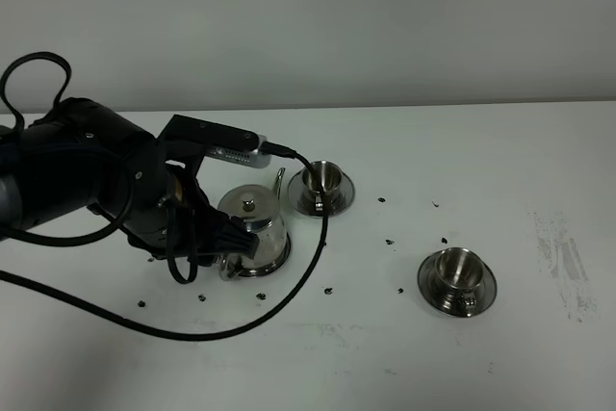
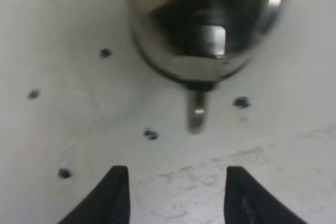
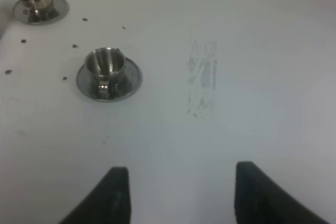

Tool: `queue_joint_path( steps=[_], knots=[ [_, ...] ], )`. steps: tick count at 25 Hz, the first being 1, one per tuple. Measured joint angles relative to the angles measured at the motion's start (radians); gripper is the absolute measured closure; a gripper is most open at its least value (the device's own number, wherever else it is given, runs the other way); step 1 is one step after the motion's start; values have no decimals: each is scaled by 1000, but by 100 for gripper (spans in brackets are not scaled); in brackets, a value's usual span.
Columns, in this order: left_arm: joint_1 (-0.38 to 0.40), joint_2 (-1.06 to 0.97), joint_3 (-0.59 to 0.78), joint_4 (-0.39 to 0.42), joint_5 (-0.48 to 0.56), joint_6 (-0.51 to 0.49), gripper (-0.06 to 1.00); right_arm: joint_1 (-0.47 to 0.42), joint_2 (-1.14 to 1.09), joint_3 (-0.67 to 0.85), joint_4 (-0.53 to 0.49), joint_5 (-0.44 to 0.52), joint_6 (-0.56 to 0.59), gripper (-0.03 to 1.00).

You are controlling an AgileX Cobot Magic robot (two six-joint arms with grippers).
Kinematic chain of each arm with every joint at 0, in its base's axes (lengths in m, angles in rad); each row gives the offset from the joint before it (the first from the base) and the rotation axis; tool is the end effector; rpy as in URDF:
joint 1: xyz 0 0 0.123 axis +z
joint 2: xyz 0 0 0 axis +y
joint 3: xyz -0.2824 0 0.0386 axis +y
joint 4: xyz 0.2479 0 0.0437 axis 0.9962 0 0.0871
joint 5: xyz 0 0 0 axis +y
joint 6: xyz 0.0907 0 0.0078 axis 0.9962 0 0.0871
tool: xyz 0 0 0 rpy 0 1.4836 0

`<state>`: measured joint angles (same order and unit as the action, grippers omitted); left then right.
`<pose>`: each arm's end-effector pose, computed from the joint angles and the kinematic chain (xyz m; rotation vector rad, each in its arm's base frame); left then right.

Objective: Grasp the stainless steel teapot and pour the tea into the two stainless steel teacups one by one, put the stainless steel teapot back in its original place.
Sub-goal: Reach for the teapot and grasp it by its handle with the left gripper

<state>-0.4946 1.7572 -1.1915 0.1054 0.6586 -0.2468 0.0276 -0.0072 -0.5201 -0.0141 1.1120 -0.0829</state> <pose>0.3207 -0.1663 0.2150 0.4271 2.6722 -0.1113 -0.0105 -0.0014 0.2785 -0.1129 2.0655 -0.0509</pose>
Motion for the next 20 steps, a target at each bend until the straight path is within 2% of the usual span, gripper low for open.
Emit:
queue_joint_path(
  steps=[3, 5, 9, 13, 16, 20],
  knots=[
    [29, 0, 0, -28, -24, 11, 51, 0, 0, 0, 0, 0, 0, 53],
    [37, 0, -6, -65, -29, 65, 51, 0, 0, 0, 0, 0, 0, 53],
    [38, 24, -95, -126, 36, 140, 51, 0, 0, 0, 0, 0, 0, 53],
    [38, 93, -216, -127, 179, 145, 51, 0, 0, 0, 0, 0, 0, 53],
    [33, 126, -231, -125, 215, 145, 51, 0, 0, 0, 0, 0, 0, 53],
    [23, 151, -231, -105, 213, 145, 51, 0, 0, 0, 0, 0, 0, 53]
  ],
)
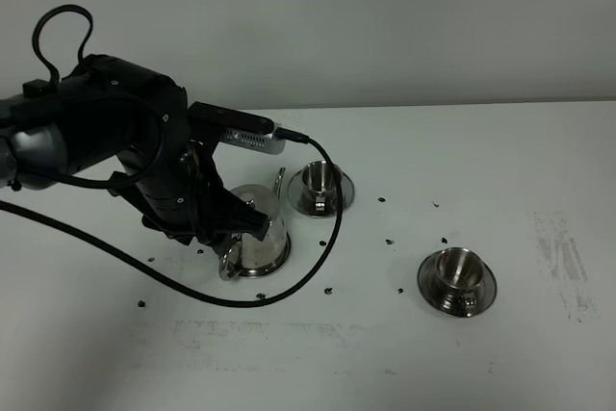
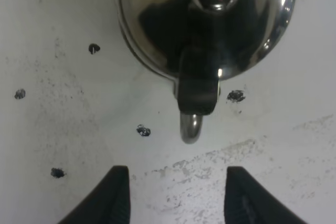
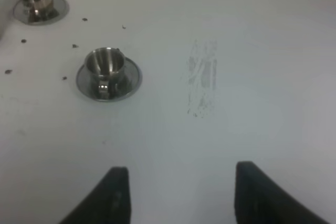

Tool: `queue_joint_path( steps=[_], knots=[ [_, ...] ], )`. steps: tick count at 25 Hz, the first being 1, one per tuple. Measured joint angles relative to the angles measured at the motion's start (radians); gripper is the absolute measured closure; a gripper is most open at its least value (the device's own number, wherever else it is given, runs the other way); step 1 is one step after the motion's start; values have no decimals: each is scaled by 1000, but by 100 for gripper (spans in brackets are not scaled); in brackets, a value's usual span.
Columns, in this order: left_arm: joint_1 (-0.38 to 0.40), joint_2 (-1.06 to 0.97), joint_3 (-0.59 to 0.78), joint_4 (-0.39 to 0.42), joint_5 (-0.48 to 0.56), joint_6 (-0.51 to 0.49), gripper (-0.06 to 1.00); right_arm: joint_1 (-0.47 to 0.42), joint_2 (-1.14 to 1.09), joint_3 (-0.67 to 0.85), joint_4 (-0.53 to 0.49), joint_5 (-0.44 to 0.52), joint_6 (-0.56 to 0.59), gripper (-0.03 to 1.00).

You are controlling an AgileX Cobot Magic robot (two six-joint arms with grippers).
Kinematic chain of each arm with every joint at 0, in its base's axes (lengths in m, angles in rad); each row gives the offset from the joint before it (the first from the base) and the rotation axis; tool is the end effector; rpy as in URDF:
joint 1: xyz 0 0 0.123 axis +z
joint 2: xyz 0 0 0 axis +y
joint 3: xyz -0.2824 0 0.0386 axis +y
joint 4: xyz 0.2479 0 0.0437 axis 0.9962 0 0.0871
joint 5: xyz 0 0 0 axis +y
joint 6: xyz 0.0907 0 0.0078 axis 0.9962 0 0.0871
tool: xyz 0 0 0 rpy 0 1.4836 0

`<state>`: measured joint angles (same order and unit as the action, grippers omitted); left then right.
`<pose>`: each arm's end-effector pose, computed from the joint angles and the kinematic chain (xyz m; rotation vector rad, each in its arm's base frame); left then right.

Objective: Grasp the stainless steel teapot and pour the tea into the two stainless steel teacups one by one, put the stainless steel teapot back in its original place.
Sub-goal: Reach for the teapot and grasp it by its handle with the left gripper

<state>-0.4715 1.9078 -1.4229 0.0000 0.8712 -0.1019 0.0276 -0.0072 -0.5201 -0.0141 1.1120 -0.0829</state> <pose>0.3532 -0.1801 0.2129 0.5236 2.8010 -0.1226 -0.0105 -0.0014 0.2785 -0.1129 2.0655 -0.0509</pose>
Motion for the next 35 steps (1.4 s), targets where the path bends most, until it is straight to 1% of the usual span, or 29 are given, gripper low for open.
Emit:
queue_joint_path(
  steps=[7, 12, 15, 22, 26, 35],
  knots=[
    [-1, 52, -3, 0, -71, 1, 51, 0, 0, 0, 0, 0, 0, 53],
    [-1, 102, -67, 0, -69, 12, 51, 0, 0, 0, 0, 0, 0, 53],
    [-1, 124, -91, -20, -62, 20, 51, 0, 0, 0, 0, 0, 0, 53],
    [-1, 160, -101, -26, -53, 25, 51, 0, 0, 0, 0, 0, 0, 53],
    [-1, 160, -101, -49, -53, 24, 51, 0, 0, 0, 0, 0, 0, 53],
    [-1, 160, -101, -51, -67, -14, 51, 0, 0, 0, 0, 0, 0, 53]
  ],
)
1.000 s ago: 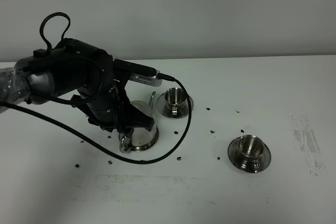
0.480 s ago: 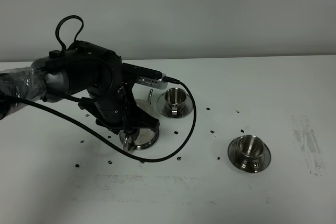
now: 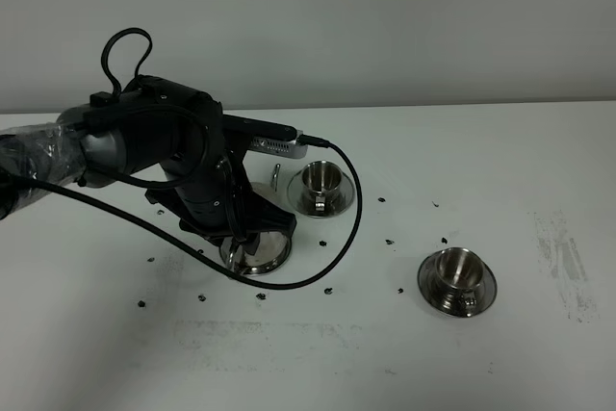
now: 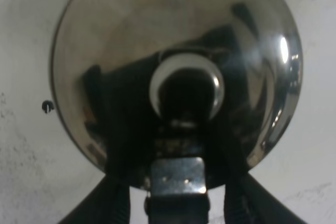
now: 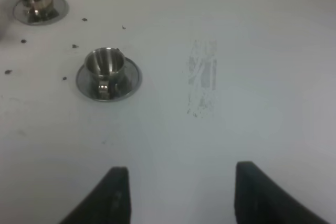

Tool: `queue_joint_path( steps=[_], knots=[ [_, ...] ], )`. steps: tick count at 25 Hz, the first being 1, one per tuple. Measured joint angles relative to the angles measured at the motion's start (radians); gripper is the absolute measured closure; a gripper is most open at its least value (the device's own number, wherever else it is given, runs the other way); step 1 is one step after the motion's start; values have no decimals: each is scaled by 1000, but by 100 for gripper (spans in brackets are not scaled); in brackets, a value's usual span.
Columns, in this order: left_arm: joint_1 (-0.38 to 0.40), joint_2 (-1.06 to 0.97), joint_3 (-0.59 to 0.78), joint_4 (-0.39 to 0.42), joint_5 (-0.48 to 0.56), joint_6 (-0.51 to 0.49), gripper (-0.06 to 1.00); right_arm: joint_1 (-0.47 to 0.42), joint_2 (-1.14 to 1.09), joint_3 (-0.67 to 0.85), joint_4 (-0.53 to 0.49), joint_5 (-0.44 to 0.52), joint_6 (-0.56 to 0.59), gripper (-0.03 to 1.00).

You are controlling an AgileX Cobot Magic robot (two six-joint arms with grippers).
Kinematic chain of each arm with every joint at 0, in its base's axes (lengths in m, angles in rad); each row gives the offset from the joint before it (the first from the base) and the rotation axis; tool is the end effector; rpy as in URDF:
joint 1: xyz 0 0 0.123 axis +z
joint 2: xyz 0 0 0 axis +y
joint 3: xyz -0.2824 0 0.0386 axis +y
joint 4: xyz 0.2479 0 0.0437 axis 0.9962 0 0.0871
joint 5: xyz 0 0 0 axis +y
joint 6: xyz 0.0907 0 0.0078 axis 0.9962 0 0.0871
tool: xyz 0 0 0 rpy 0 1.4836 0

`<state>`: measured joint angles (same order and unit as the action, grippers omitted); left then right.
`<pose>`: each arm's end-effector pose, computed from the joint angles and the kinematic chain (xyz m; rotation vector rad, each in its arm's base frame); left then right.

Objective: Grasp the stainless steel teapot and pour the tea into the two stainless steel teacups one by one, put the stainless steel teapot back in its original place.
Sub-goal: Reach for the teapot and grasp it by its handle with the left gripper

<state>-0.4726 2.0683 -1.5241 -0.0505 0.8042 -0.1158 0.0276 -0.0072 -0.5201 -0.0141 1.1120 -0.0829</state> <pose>0.3823 -0.1992 0.1751 0.4648 2.8134 -0.1861 -0.0105 -0.0014 0.2785 -0.1129 2.0655 -0.0509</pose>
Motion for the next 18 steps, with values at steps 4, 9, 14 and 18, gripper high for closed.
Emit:
queue_joint_path(
  steps=[4, 9, 14, 18],
  knots=[
    [1, 2, 0, 0, -4, -13, 51, 0, 0, 0, 0, 0, 0, 53],
    [6, 22, 0, 0, -7, -13, 51, 0, 0, 0, 0, 0, 0, 53],
    [9, 23, 0, 0, -12, -12, 51, 0, 0, 0, 0, 0, 0, 53],
    [10, 23, 0, 0, -20, -12, 55, 0, 0, 0, 0, 0, 0, 53]
  ],
)
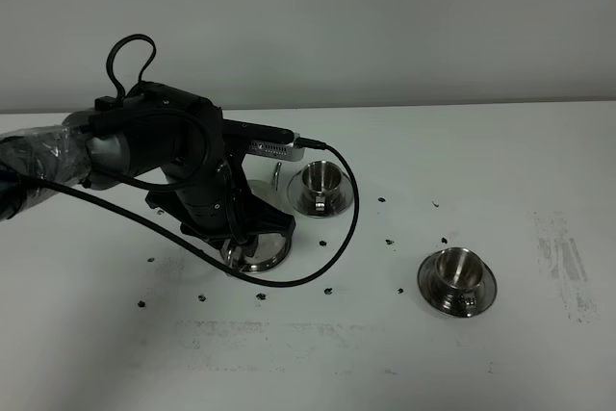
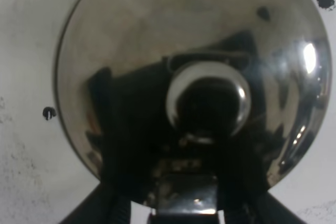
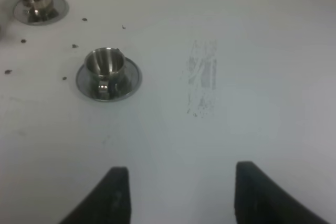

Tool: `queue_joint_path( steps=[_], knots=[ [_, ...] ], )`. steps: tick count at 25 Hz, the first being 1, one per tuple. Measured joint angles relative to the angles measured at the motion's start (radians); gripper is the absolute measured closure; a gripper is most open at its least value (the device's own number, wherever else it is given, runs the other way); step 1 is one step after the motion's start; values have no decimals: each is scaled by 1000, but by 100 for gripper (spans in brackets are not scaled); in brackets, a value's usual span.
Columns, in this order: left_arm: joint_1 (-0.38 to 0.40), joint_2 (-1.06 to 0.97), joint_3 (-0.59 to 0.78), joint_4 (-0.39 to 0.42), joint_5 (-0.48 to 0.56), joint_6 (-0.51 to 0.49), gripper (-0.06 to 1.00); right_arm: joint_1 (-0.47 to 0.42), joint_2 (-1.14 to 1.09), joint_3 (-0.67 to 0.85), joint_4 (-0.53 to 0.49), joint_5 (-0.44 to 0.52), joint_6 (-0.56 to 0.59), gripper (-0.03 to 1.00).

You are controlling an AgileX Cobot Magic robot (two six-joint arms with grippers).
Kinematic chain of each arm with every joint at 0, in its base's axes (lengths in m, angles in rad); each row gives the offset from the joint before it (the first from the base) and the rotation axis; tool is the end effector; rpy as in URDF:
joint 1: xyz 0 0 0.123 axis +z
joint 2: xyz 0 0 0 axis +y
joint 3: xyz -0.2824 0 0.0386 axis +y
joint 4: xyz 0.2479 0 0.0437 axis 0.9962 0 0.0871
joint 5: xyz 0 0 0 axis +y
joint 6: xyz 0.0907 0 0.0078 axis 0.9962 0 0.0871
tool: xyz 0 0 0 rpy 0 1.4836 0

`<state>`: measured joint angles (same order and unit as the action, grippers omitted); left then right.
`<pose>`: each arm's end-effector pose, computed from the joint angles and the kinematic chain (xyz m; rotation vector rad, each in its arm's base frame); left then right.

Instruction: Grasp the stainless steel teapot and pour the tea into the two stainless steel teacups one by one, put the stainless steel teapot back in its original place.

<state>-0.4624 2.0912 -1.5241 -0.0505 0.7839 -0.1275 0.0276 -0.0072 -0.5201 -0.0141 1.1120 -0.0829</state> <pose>0.3869 -0.1965 0.1658 0.4331 2.8210 -0.1846 -0.0105 -0.0014 0.2785 -0.1129 2.0655 -0.0509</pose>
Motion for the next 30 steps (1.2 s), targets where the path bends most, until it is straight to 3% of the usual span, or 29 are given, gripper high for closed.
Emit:
queue_joint_path(
  steps=[3, 24, 30],
  knots=[
    [3, 0, 0, 0, -1, 7, 73, 0, 0, 0, 0, 0, 0, 53],
    [11, -73, 0, 30, 14, 77, 73, 0, 0, 0, 0, 0, 0, 53],
    [11, -122, 0, 32, 15, 170, 73, 0, 0, 0, 0, 0, 0, 53]
  ],
)
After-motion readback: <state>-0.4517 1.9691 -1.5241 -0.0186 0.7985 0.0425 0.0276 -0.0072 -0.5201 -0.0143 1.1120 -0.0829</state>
